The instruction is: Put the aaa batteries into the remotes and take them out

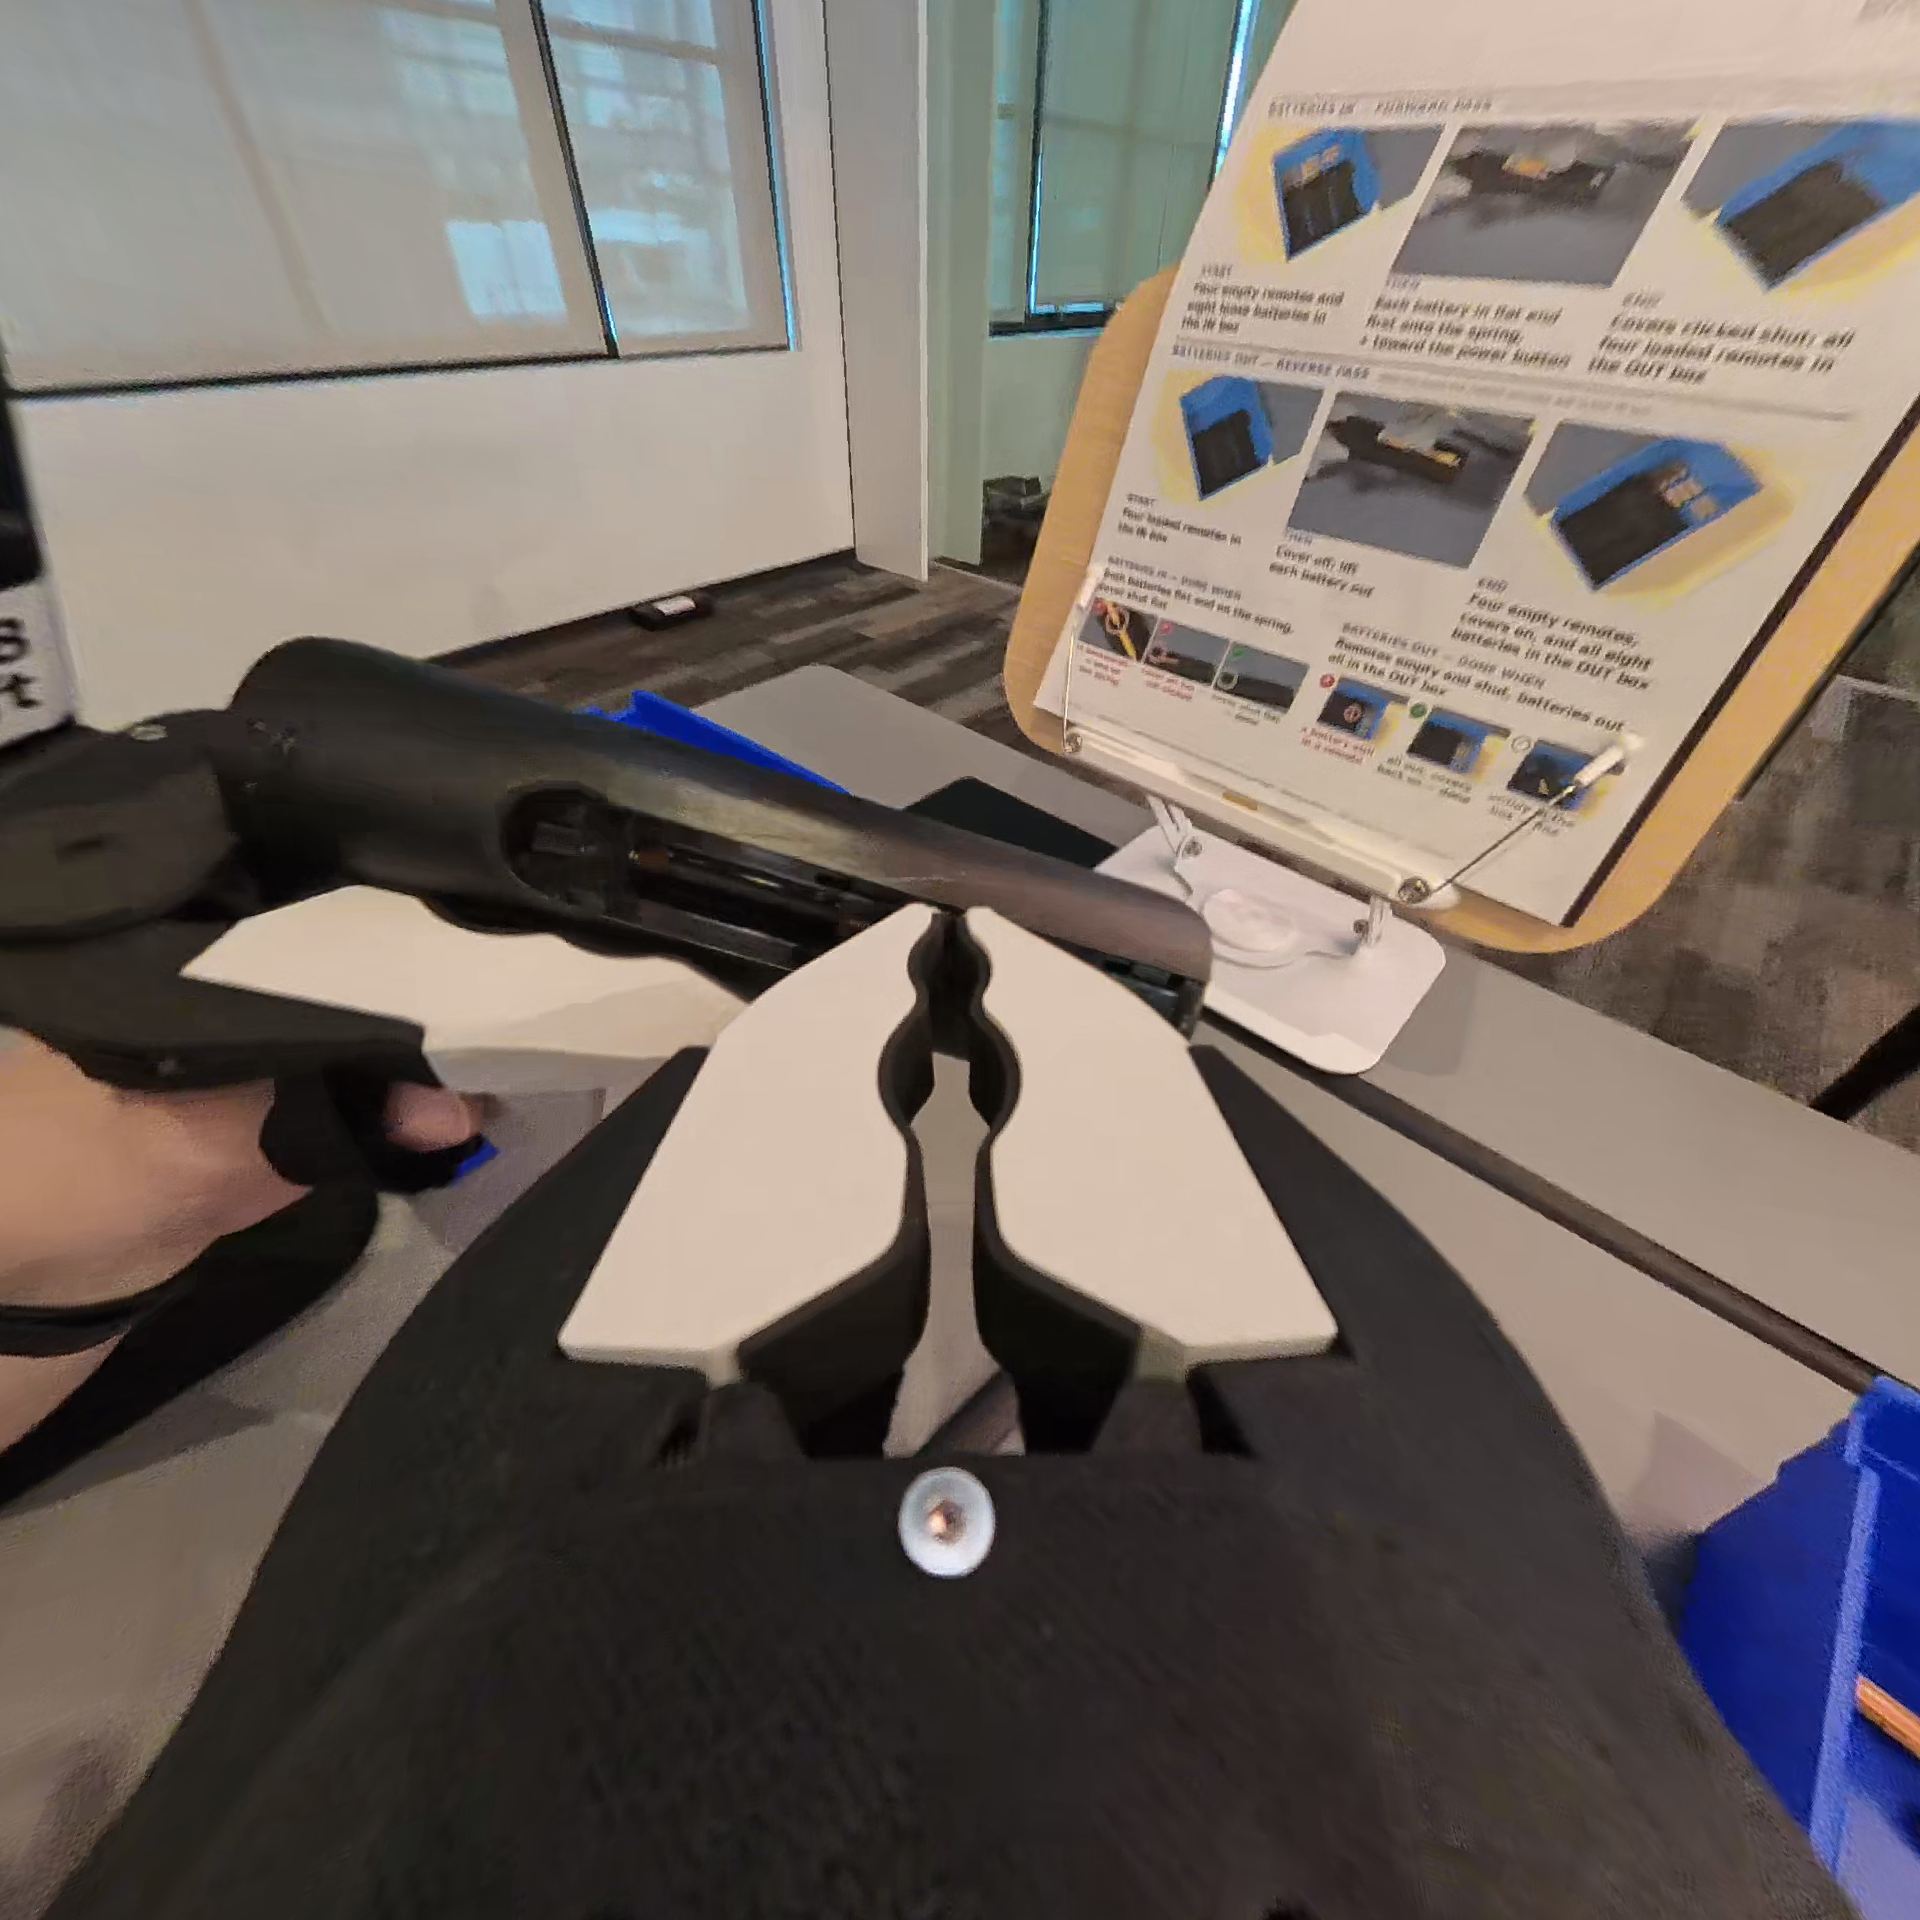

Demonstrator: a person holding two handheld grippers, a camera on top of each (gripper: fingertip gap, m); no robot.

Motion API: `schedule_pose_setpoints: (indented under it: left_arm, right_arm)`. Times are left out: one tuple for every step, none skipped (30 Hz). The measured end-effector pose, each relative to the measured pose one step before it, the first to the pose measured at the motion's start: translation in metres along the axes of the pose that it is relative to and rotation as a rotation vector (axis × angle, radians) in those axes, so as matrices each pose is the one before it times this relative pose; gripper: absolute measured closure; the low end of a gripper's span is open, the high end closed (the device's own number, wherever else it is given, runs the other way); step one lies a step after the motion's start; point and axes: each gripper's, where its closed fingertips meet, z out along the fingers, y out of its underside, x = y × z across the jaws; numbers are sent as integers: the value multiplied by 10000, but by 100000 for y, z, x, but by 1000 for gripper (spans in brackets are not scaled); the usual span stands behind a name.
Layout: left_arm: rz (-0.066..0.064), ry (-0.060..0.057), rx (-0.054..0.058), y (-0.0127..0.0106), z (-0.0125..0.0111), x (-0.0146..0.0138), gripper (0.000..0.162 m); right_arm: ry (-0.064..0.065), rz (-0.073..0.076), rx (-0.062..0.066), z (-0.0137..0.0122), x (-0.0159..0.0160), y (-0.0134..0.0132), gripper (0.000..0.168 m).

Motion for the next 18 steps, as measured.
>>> schedule_pose_setpoints:
  left_arm:
    - [35,-148,96,-351,-318,-450,138]
    - [84,-188,204,-443,-367,-479,138]
    - [-131,110,187,-416,-308,-81,138]
    - [-317,390,63,-240,-179,315,138]
    - [-344,502,58,-177,-94,490,139]
    - [-346,339,57,-119,-43,284,139]
    - [-196,264,-40,29,6,185,139]
    - [-137,263,-70,67,8,167,139]
    - [-187,254,19,-39,-56,139,138]
    - [-243,293,14,-59,-72,190,138]
    - [-224,348,-1,-95,-91,274,138]
    - [-217,246,50,-148,-130,175,138]
    - [-126,170,46,-152,-107,117,138]
    - [14,174,-79,-13,-86,171,138]
    - [45,-14,-97,-3,-107,-29,137]
    - [124,-147,-13,-64,-128,-189,138]
    - [175,-92,-74,-6,-122,-113,138]
    - [87,-85,-81,12,-109,-136,138]
  right_arm:
    - [120,-13,20,-281,339,-153,163]
    - [122,15,51,-304,442,-174,160]
    - [34,125,207,-366,395,-385,156]
    - [-68,243,319,-457,316,-572,151]
    - [-125,319,370,-464,263,-656,146]
    - [-149,357,335,-463,254,-611,140]
    - [-147,360,203,-384,274,-419,138]
    - [-133,334,59,-272,317,-184,135]
    - [-113,342,-79,-148,371,70,132]
    - [-140,374,-161,-29,349,258,129]
    - [-297,406,-171,95,68,329,124]
    - [-477,439,-190,201,-265,377,123]
    - [-582,416,-195,312,-481,393,122]
    - [-595,330,-207,386,-572,451,120]
    - [-491,248,-254,420,-484,527,120]
    - [-359,166,-223,424,-354,483,120]
    - [-212,65,-124,353,-248,305,120]
    - [-45,-32,7,231,-145,69,121]
